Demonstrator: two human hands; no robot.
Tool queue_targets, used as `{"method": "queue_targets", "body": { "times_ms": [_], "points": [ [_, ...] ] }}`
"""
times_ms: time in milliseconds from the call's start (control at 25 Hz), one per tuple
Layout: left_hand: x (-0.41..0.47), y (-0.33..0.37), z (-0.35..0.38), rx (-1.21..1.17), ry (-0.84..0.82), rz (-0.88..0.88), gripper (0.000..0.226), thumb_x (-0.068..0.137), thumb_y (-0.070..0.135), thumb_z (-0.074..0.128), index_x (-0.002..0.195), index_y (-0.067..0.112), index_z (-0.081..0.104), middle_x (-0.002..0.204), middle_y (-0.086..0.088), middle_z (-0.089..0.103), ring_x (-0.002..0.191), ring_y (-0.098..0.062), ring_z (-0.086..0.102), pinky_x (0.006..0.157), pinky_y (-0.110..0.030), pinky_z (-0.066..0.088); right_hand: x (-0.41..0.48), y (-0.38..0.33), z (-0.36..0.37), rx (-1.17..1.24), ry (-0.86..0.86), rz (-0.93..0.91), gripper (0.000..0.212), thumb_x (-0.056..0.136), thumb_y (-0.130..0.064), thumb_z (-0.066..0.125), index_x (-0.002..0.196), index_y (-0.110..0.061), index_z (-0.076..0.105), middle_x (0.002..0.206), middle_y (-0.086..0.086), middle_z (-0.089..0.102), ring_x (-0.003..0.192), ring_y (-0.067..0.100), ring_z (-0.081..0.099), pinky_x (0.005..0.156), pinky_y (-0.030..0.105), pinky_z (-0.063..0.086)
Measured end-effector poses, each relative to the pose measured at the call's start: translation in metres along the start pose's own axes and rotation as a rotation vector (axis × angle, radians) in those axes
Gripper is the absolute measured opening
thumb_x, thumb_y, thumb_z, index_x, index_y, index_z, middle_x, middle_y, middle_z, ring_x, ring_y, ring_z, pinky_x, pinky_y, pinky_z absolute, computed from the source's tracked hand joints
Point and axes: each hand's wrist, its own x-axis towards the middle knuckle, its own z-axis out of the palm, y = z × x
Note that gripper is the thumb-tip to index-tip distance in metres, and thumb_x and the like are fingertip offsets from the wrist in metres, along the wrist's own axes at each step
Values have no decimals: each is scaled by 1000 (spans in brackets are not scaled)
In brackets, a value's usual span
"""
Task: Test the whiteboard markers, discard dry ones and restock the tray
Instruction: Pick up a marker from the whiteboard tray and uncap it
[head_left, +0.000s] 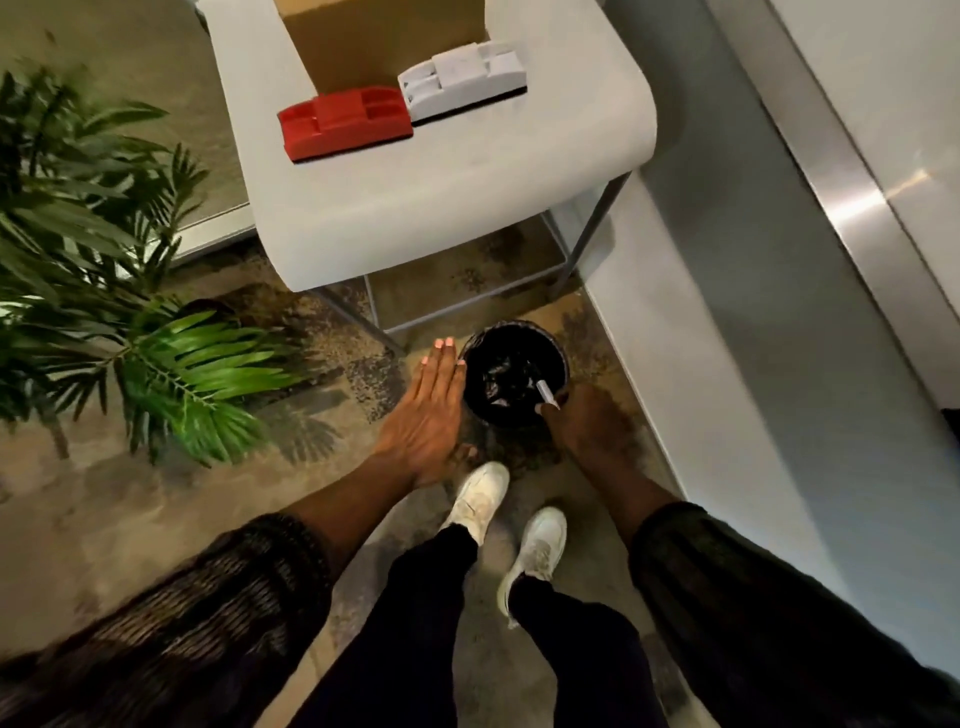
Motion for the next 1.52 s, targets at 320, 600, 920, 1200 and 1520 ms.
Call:
{"method": "queue_targets", "body": {
  "times_ms": [320,600,920,1200,1520],
  "points": [
    [10,18,-13,-58,-75,21,114,101,60,54,165,-6,-12,172,-31,-26,161,-43,-26,133,-51,-13,-7,23,12,-186,-128,-165,53,90,-46,74,128,-11,65,125,17,65,120,40,59,97,45,53],
    [-8,41,-73,-20,25,163,118,96,66,58,166,-8,-1,172,-33,-19,162,-47,-19,135,-57,2,-58,37,-48,-238,18,-232,82,82,-63,60,142,-8,52,143,20,59,130,41,54,110,52,45],
    [-26,88,-155,70,116,377,119,96,66,59,167,-6,-4,173,-30,-21,162,-44,-24,135,-54,-5,-142,57,-127,-205,164,-134,107,83,-75,49,156,2,37,162,25,39,152,42,35,126,53,29],
    [-27,150,-186,147,157,671,110,101,67,47,167,-6,-2,173,-30,-22,162,-43,-24,132,-51,-13,-222,100,-141,-58,369,119,103,87,-71,55,154,6,40,160,28,42,150,42,40,122,54,34],
    [-38,241,-186,301,131,1027,112,104,71,43,166,-4,-12,171,-30,-28,161,-44,-26,133,-52,-11,-313,145,-115,166,601,481,102,87,-64,67,159,-1,33,167,21,33,157,36,27,127,52,27]
  ]
}}
